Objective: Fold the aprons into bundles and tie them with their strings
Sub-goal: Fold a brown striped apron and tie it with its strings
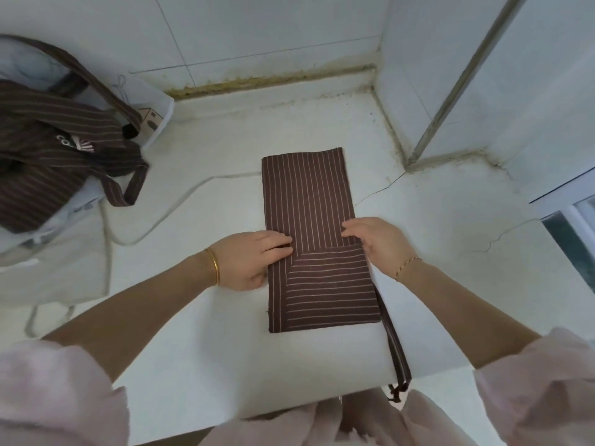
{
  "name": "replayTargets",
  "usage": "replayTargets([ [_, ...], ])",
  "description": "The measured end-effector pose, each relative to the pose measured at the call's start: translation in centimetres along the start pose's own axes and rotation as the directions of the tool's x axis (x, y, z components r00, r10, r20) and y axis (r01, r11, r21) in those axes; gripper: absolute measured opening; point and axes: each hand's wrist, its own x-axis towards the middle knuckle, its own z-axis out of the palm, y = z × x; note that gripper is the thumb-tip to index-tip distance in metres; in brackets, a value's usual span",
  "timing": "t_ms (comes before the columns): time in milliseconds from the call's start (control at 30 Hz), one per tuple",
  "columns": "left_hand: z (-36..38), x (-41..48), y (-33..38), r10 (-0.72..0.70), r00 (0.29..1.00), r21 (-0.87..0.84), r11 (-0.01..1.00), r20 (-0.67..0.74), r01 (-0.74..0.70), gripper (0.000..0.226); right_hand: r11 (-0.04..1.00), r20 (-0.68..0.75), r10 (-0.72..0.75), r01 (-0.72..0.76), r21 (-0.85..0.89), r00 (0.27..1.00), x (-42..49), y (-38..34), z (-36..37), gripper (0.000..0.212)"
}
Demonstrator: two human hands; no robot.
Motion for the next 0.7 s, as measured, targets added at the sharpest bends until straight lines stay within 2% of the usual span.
replayTargets([
  [100, 0.8, -0.4, 0.7, -0.039, 0.999, -0.015, 0.999, -0.015, 0.039, 0.063, 1.0, 0.017, -0.023, 0.023, -0.021, 1.0, -0.1, -0.1, -0.3, 0.052],
  [333, 1.5, -1.2, 1.9, -0.041, 0.999, 0.078, 0.996, 0.026, 0.039, 0.075, 1.0, 0.125, -0.02, 0.02, 0.0, 0.992, -0.6, -0.3, -1.4, 0.045],
  [400, 1.7, -1.0, 2.2, -0.054, 0.999, 0.117, 0.992, -0.001, 0.054, 0.073, 1.0, 0.156, -0.01, 0.01, 0.002, 0.988, -0.8, -0.3, -1.5, 0.045],
  [567, 1.9, -0.2, 3.0, -0.097, 0.989, 0.076, 0.992, -0.109, 0.105, 0.06, 0.997, 0.188, 0.03, -0.043, 0.062, 0.982, -1.3, -0.5, -1.5, 0.046],
  [600, 1.9, 0.1, 3.0, -0.128, 0.985, 0.048, 0.99, -0.118, 0.135, 0.058, 0.995, 0.173, 0.034, -0.049, 0.084, 0.984, -1.4, -0.4, -1.4, 0.046],
  [633, 1.4, 0.3, 3.3, -0.19, 0.975, -0.051, 0.981, -0.115, 0.186, 0.053, 0.99, 0.164, 0.047, -0.068, 0.121, 0.985, -1.4, -0.4, -1.2, 0.045],
  [667, 0.8, 0.5, 3.8, -0.289, 0.954, -0.234, 0.936, -0.084, 0.263, 0.046, 0.974, 0.156, 0.084, -0.114, 0.198, 0.984, -1.3, -0.4, -1.0, 0.042],
  [700, -0.2, 0.8, 4.3, -0.408, 0.912, -0.442, 0.825, -0.035, 0.352, 0.04, 0.94, 0.141, 0.128, -0.166, 0.298, 0.982, -1.4, -0.4, -1.1, 0.036],
])
